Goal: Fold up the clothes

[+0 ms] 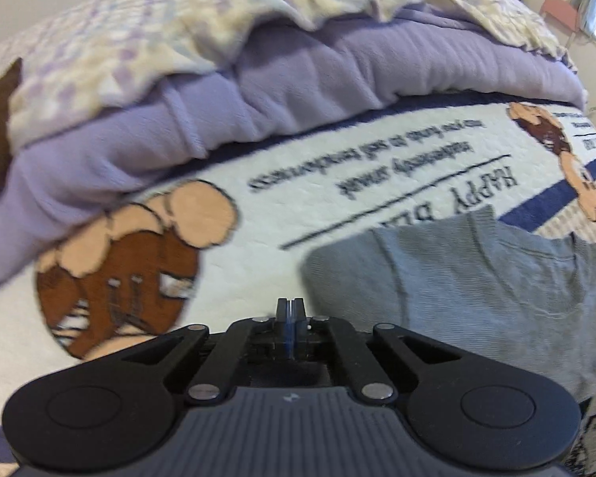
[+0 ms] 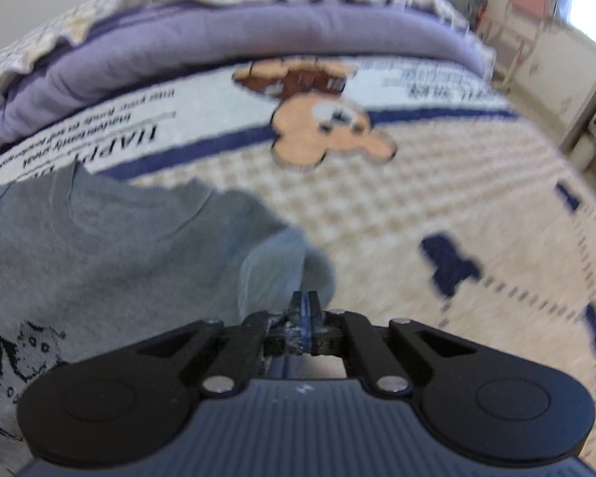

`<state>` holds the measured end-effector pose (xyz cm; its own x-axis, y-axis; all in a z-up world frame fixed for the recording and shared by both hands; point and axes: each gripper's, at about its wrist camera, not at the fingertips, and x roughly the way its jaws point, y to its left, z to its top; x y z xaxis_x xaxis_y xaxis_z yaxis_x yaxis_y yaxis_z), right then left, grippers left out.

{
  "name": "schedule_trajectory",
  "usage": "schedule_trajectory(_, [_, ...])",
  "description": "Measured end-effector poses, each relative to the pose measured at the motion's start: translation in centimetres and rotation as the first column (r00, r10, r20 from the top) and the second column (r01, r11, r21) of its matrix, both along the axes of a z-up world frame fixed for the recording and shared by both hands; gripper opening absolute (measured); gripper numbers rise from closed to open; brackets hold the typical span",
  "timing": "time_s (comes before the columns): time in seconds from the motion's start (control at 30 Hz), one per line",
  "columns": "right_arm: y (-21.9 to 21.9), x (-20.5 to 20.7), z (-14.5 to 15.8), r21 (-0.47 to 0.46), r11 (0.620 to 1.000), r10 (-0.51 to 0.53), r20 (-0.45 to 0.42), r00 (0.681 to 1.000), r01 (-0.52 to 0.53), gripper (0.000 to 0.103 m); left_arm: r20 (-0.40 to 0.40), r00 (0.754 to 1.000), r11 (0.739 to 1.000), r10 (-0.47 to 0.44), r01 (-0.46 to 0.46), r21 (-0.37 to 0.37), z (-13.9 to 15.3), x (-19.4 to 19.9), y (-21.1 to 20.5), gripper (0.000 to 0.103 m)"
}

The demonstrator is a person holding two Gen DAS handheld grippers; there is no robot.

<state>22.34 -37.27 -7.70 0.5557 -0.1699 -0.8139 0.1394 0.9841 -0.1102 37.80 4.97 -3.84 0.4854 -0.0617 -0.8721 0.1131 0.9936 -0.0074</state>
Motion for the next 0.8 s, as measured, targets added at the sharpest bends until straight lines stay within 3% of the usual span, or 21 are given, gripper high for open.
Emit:
schedule_trajectory(0.1, [-1.7,-0.3,1.0,-0.012,0.999,-0.036,0.017,0.999,0.036,0.004,-0.041,0.999,1.000,0.001,-0.002,-0.027,0.0,0.3,0.8,0.005])
schedule_trajectory(0.17, [-2.6,-0.4,0.8,0.054,0.997,-0.053,-0.004,0.999,0.054,0.008,-0.087,0.996,0.994,0.007,-0.017,-0.110,-0.5,0.5,1.3,0.010])
schedule_trajectory(0.23, [-3.1,-0.5,-0.4,0.096,0.993,-0.072,-0.042,0.997,0.076,0.012,-0.109,0.994,0.987,0.012,-0.029,-0.160,-1.0,0.4,1.4,0.021])
schedule_trajectory(0.4, [-2.4,-0.5,-2.7,0.121,0.989,-0.068,-0.110,0.992,0.082,0.021,-0.105,0.994,0.975,-0.011,-0.013,-0.223,-1.5,-0.3,0.2,0.027])
schedule_trajectory(0.6, [-0.2,0.3,-3.9,0.148,0.987,-0.040,-0.148,0.988,0.062,0.026,-0.111,0.994,0.968,-0.014,-0.014,-0.249,-2.1,-0.6,-0.8,0.027])
schedule_trajectory(0.7, [0.8,0.5,-4.7,0.107,0.992,-0.049,-0.151,0.987,0.066,0.026,-0.115,0.993,0.961,-0.004,-0.028,-0.274,-2.4,-0.7,-1.1,0.027])
schedule_trajectory(0.77, [0.8,0.4,-4.9,0.103,0.992,-0.057,-0.145,0.988,0.073,0.024,-0.107,0.994,0.960,-0.007,-0.023,-0.278,-2.5,-0.9,-1.2,0.019])
schedule_trajectory(0.8, [1.0,0.5,-4.7,0.101,0.993,-0.047,-0.143,0.989,0.062,0.010,-0.102,0.995,0.960,-0.009,-0.020,-0.279,-2.5,-1.0,-1.2,0.006])
